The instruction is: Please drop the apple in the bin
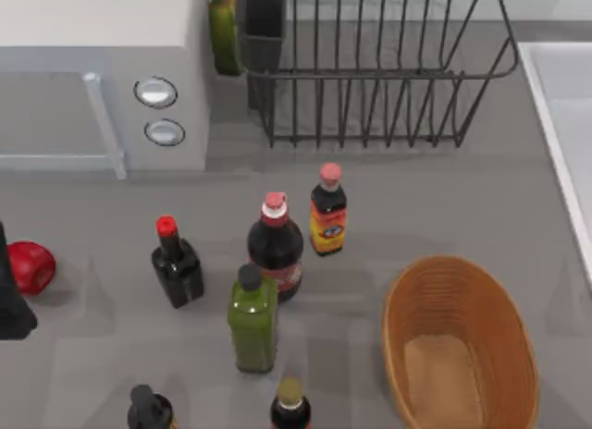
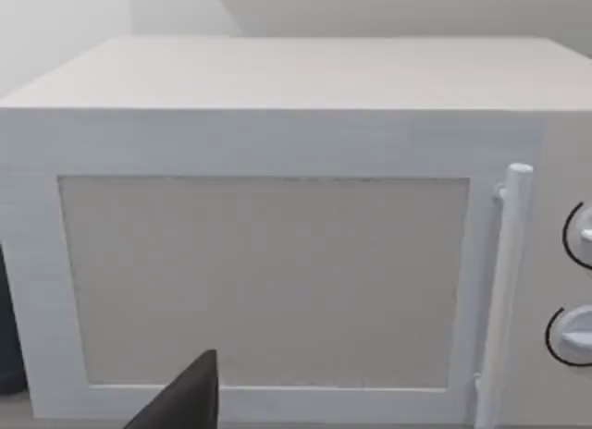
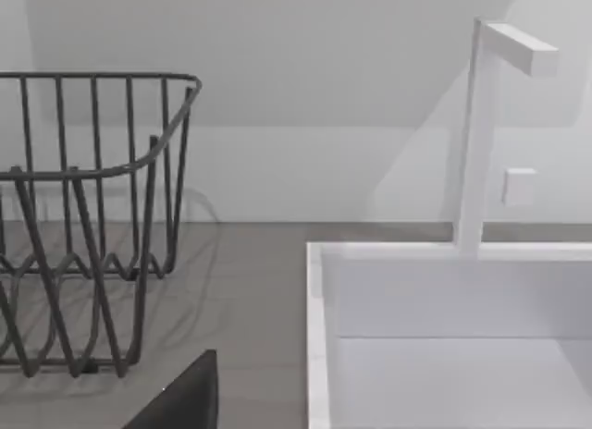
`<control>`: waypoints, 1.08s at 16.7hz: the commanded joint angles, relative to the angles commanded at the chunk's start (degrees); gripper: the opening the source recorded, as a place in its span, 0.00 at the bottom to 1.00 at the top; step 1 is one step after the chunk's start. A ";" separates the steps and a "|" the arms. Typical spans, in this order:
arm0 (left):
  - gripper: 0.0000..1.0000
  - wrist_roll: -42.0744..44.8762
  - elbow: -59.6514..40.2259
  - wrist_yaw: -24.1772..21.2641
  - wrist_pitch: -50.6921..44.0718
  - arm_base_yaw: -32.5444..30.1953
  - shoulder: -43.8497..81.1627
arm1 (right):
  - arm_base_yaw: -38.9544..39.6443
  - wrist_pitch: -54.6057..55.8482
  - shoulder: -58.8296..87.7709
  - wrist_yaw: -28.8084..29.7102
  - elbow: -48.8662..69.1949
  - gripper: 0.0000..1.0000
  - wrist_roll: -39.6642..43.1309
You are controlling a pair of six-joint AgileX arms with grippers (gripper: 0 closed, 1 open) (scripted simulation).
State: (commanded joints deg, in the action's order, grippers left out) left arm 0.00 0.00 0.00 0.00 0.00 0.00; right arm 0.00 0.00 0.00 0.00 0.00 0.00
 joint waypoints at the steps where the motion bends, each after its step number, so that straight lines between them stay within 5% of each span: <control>1: 1.00 0.00 0.00 0.00 0.00 0.00 0.00 | 0.00 0.00 0.00 0.00 0.00 1.00 0.00; 8: 1.00 3.82 -11.08 0.10 -8.24 -0.12 12.69 | 0.00 0.00 0.00 0.00 0.00 1.00 0.00; 18: 1.00 16.05 -45.55 0.32 -38.46 -0.30 69.89 | 0.00 0.00 0.00 0.00 0.00 1.00 0.00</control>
State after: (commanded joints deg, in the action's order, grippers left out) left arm 16.05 -45.55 0.32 -38.46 -0.30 69.89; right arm 0.00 0.00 0.00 0.00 0.00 0.00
